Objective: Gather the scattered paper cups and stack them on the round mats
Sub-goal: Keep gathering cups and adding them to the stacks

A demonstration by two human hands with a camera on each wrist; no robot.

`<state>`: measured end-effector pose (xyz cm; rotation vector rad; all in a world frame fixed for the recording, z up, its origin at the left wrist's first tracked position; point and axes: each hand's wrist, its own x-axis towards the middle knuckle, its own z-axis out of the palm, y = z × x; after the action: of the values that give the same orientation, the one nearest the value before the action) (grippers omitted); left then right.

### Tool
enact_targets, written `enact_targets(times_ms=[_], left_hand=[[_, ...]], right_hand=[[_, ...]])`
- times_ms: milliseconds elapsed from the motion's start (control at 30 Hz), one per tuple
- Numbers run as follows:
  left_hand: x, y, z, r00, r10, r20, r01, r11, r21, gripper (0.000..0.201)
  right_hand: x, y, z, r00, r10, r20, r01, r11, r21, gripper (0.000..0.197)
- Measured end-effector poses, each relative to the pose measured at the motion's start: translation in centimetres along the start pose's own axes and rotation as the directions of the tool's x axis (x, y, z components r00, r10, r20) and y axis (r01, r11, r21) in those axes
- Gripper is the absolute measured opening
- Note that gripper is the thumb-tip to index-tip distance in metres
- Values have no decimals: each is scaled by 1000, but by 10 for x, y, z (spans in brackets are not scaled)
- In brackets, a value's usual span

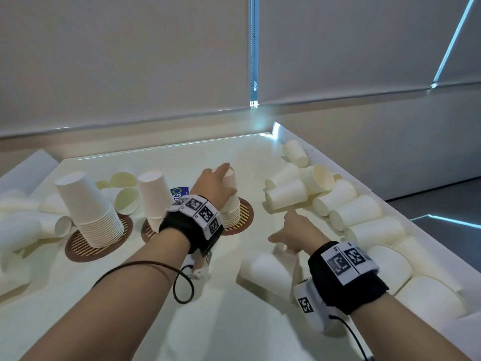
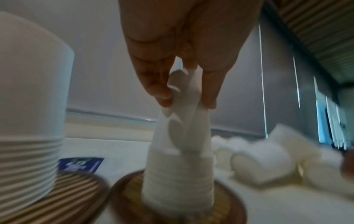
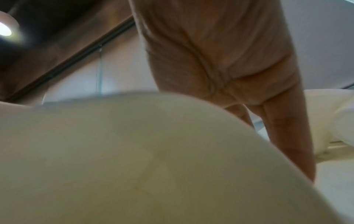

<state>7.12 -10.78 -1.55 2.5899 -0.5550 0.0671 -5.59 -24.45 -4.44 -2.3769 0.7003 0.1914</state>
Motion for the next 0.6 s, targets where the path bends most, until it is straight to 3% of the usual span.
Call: enact_targets(times_ms=[133,200,267,300,333,400,433,467,533,567,600], left_hand=[[-2,-9,11,1000,7,14,-7,1000,-7,67],[-12,-2,8,992,43,-121,-31,995,98,70],[-25,12,3,933,203,-299,-174,977,119,64],[-33,22,0,899,302,-317,-297,953,66,57],[-42,31,-4,881,400,-254,-419,907,-25,48],[-61,45,-13,821,560,109,-532,821,-209,43],[-72,50,-16,733,583,350,-538,812,-225,47],[-82,53,-15,616,556,558,-545,812,-207,54],[-98,50,-4,401,437,805,-577,803,-149,69],[-104,45,4,341,379,860,-601,792,-110,76],[-108,38,11,316,334,888,-627,776,-68,82]], right_hand=[[-4,-1,-8,999,-50,-7,50,999,-1,58],[-7,-1,-16,996,-63,56,68,994,-82,44],[-7,1,-26,996,-43,73,54,988,-146,43],[-6,3,-33,998,-34,54,43,984,-172,43],[-7,6,-40,999,-20,28,25,981,-191,40],[-9,14,-56,999,13,-30,-19,976,-218,32],[-13,17,-65,998,46,-48,-56,971,-234,32],[-18,22,-73,994,88,-61,-101,960,-260,33],[-27,33,-88,980,179,-83,-197,922,-335,39],[-30,39,-95,971,222,-92,-240,898,-369,42],[-34,46,-100,959,267,-96,-283,874,-395,42]])
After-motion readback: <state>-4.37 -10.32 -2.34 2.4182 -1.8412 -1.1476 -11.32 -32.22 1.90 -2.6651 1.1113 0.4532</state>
